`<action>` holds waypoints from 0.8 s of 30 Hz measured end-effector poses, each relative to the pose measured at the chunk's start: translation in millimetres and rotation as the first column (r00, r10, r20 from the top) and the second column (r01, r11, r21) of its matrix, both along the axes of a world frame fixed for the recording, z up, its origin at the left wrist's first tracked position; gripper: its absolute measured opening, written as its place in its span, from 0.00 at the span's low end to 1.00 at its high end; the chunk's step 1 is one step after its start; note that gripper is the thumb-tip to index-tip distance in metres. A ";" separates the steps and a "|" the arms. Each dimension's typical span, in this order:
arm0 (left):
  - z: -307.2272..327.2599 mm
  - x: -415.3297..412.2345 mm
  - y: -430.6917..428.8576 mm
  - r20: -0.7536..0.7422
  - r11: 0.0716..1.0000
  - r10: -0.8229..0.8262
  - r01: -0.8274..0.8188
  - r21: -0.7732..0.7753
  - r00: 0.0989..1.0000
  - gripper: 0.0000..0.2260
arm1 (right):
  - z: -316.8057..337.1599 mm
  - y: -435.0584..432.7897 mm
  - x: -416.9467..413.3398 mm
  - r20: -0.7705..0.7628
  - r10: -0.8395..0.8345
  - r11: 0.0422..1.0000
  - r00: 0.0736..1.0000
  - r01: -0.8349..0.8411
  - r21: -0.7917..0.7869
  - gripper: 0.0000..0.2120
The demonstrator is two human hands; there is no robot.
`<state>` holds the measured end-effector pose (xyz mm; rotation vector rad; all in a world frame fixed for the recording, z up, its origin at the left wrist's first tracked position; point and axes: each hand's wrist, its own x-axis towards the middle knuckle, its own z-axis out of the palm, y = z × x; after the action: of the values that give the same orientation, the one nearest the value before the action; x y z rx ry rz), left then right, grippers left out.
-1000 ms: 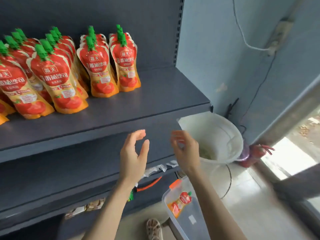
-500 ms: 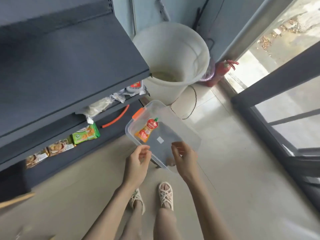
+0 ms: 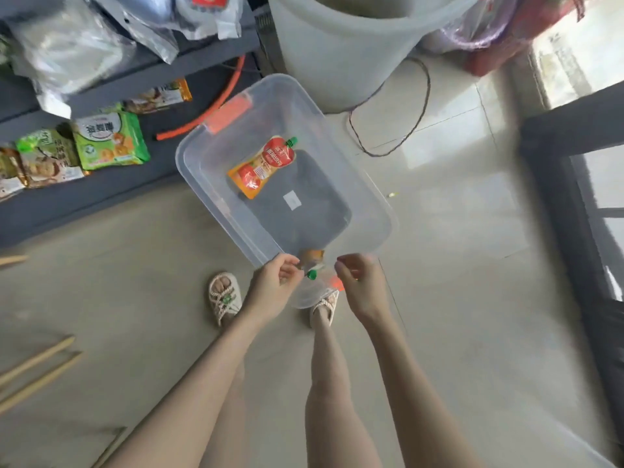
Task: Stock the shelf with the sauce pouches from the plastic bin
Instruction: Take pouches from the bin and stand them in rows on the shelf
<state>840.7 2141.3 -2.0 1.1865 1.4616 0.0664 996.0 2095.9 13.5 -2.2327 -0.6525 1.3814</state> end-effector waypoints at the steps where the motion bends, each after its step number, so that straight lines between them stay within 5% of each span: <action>1: -9.4 5.5 -1.8 -0.005 1.000 -0.006 0.006 -0.021 1.000 0.07 | -10.0 1.1 5.6 -0.026 0.041 0.999 0.999 -0.042 -0.006 0.08; 7: -51.1 19.3 9.5 -0.097 0.935 -0.355 0.353 -0.041 0.930 0.17 | -56.5 17.8 18.6 -0.077 0.198 0.979 0.977 -0.201 -0.036 0.10; 11: -66.9 24.5 25.4 -0.074 0.838 -0.542 0.532 -0.119 0.837 0.13 | -76.0 33.3 25.8 -0.039 0.272 0.961 0.962 -0.273 -0.049 0.11; 19: -94.2 16.5 87.4 -0.008 0.968 -0.249 0.249 0.007 0.968 0.09 | -127.0 73.4 20.4 -0.192 0.387 0.919 0.902 -0.394 0.004 0.19; 24: -141.3 13.5 128.9 0.103 0.998 0.017 -0.011 -0.060 0.995 0.09 | -171.2 106.8 6.9 -0.269 0.198 0.977 0.943 -0.211 -0.020 0.14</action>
<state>854.1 2270.2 -143.3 1.1085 1.3722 0.0922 1002.9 2202.8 -157.8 -2.0077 -0.7787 1.7791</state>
